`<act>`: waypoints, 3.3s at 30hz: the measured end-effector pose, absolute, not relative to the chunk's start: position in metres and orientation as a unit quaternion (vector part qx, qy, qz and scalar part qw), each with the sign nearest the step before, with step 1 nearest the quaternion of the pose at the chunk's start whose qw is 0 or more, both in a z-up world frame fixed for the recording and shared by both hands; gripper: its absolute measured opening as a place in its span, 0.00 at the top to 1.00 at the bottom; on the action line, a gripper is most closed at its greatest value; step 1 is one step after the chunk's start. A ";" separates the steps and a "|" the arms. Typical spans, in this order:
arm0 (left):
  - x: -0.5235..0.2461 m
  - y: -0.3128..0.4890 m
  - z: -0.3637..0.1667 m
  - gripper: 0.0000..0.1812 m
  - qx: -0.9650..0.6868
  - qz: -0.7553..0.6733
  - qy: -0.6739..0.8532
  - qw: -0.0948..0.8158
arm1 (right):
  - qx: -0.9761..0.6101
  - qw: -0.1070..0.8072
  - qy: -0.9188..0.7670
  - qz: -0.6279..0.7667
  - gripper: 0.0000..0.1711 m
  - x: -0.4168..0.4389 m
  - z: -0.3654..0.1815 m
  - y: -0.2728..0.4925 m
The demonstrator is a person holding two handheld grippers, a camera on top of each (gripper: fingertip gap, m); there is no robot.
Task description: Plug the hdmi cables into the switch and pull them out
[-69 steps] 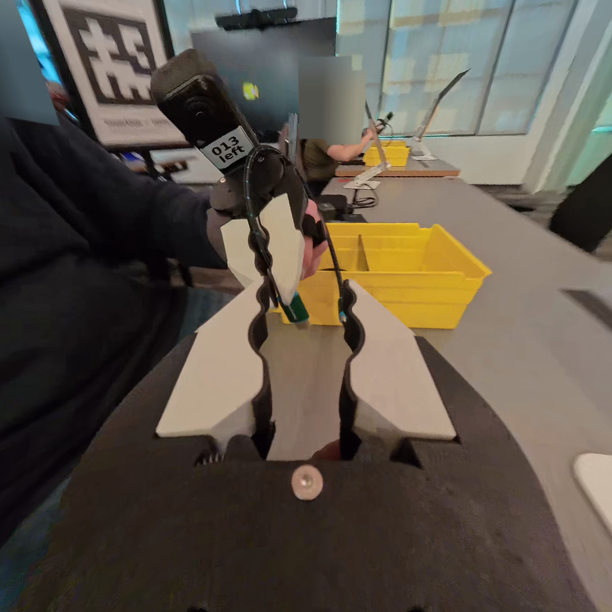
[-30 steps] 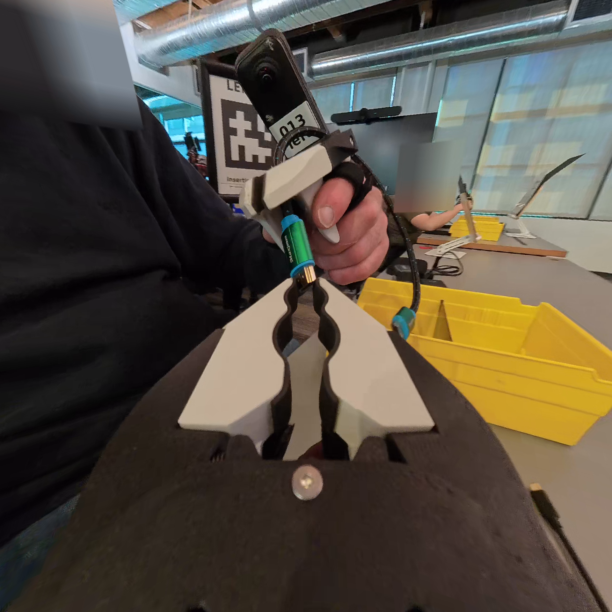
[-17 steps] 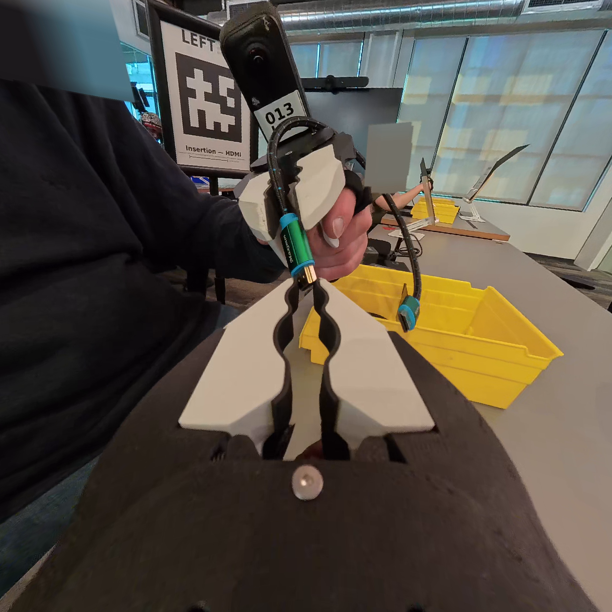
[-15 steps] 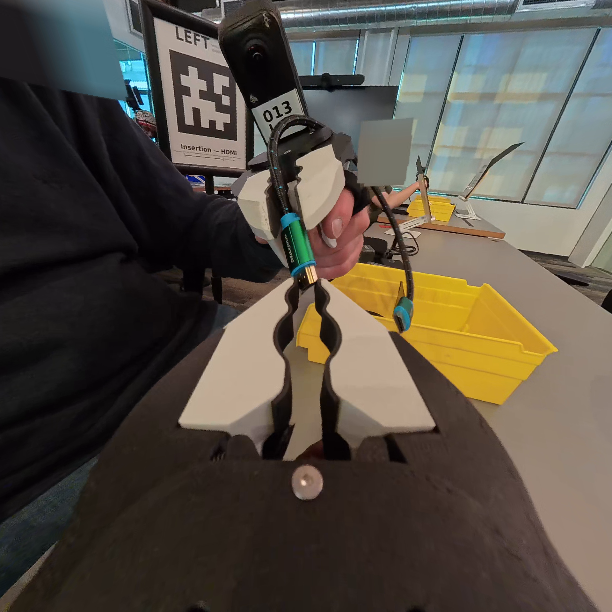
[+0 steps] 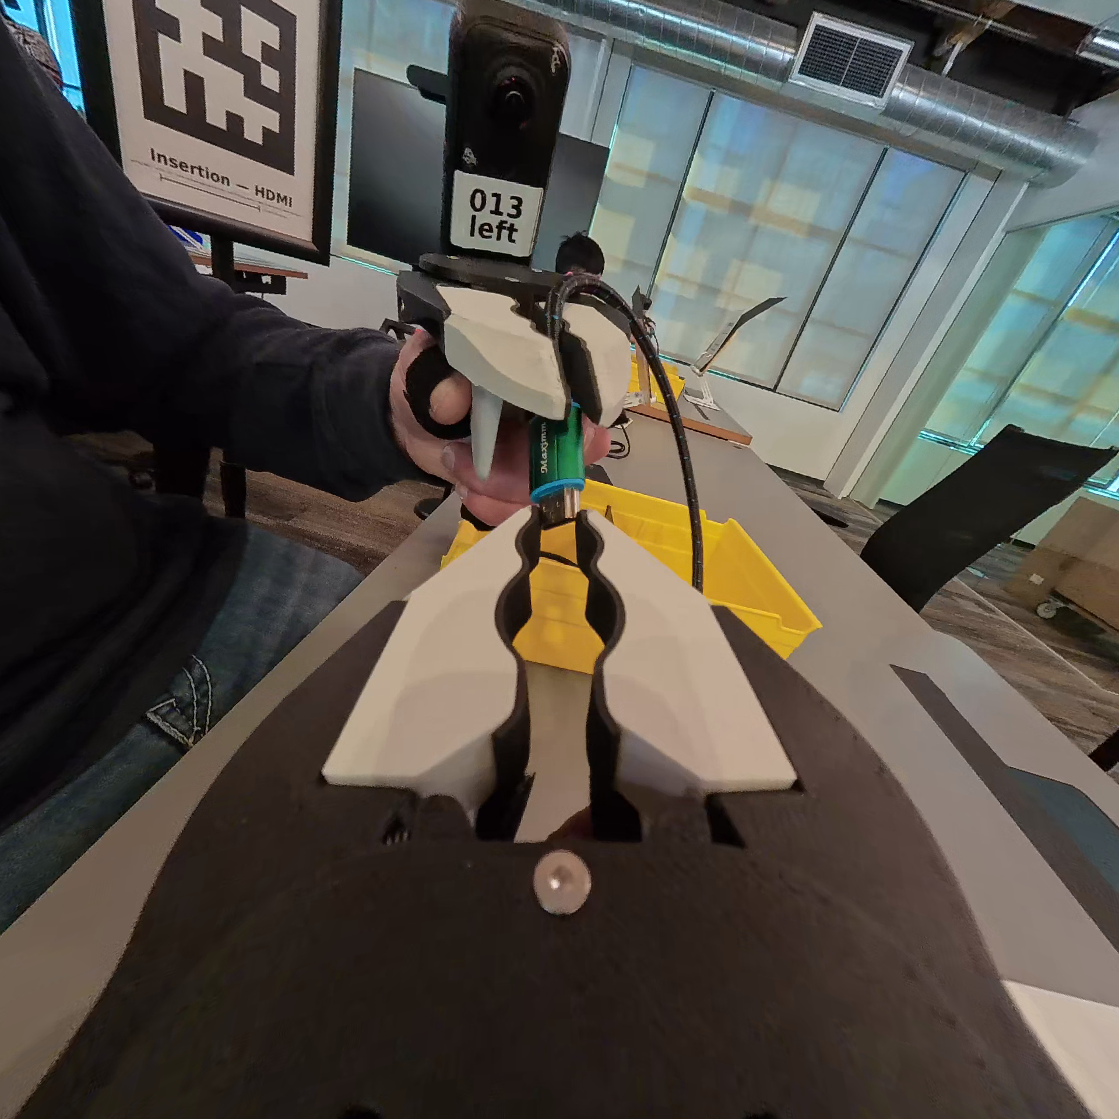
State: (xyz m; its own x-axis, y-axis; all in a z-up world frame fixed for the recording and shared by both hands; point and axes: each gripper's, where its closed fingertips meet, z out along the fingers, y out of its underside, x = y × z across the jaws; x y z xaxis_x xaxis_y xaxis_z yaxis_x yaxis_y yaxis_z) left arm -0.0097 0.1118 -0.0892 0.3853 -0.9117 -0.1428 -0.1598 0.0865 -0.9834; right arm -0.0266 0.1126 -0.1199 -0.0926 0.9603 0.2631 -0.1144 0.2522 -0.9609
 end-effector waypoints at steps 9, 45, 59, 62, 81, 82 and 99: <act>-0.005 0.107 -0.100 0.91 -0.571 -0.233 0.523 0.589 | -0.388 0.484 -0.562 0.547 0.95 -0.021 -0.126 0.105; -0.001 0.088 -0.108 0.91 -0.508 -0.198 0.597 0.589 | -0.389 0.368 -0.575 0.619 0.96 -0.013 -0.139 0.087; -0.012 0.119 -0.087 0.94 -0.576 -0.341 0.404 0.623 | -0.369 0.587 -0.540 0.477 0.81 -0.019 -0.108 0.117; -0.009 0.118 -0.087 0.94 -0.576 -0.349 0.391 0.627 | -0.379 0.595 -0.541 0.457 0.88 -0.023 -0.111 0.121; -0.005 0.105 -0.085 0.80 -0.540 -0.337 0.442 0.632 | -0.399 0.506 -0.576 0.504 0.91 -0.021 -0.123 0.106; -0.005 0.104 -0.081 0.78 -0.537 -0.350 0.434 0.633 | -0.400 0.503 -0.578 0.504 0.91 -0.021 -0.124 0.105; -0.008 0.102 -0.072 0.92 -0.528 -0.397 0.415 0.626 | -0.402 0.455 -0.618 0.499 0.91 -0.024 -0.141 0.092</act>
